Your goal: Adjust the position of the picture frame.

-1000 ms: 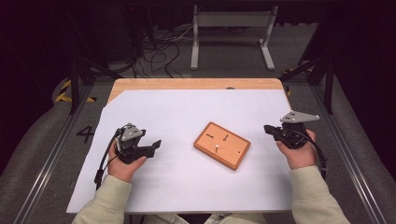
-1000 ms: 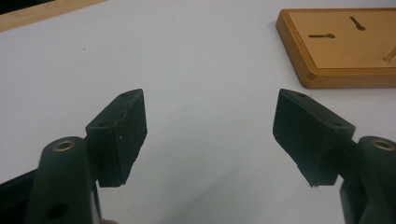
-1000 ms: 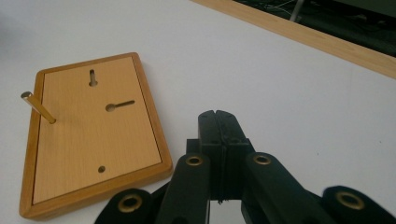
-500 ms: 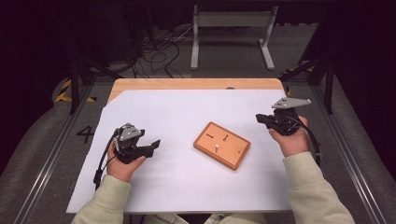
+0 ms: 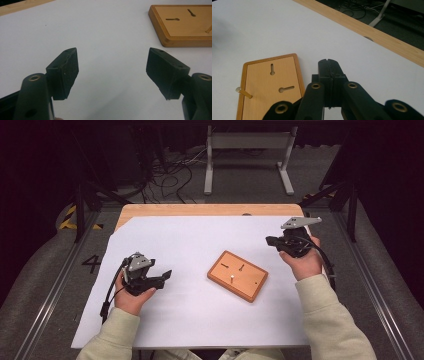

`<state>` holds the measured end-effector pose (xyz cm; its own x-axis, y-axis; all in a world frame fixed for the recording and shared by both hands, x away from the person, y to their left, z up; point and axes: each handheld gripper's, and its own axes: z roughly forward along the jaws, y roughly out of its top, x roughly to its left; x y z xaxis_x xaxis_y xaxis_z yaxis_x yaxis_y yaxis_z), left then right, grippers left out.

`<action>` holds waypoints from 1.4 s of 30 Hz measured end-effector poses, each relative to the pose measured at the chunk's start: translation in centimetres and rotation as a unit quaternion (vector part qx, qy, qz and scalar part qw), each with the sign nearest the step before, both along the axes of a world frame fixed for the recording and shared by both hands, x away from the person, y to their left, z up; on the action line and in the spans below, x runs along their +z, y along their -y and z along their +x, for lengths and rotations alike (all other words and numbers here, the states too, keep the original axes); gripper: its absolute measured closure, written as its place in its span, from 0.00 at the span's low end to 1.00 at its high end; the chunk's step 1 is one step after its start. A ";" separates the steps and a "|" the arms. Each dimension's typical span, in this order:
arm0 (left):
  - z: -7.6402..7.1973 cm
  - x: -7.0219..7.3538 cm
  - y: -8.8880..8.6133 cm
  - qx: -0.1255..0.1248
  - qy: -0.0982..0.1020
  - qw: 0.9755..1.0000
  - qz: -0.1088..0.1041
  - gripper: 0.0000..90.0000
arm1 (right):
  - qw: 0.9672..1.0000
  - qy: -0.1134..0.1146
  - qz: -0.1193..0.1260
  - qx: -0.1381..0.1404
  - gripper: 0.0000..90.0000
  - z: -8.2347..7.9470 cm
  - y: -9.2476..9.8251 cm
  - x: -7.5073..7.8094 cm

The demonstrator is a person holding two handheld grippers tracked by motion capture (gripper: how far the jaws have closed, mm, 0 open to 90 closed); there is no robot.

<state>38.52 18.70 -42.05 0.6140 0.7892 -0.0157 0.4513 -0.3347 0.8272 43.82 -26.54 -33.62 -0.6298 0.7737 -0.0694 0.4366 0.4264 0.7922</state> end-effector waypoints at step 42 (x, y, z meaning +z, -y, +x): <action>-1.6 -1.0 -2.1 0.018 -0.019 1.000 0.009 0.29 | 0.988 -0.117 -0.093 0.044 1.00 9.0 -7.7 -3.1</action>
<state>36.97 20.76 -43.03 0.5840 0.8114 -0.0245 0.4949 -0.3320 0.8030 52.87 -18.83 -36.69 -0.7098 0.7026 -0.0501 0.5532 0.6001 0.5778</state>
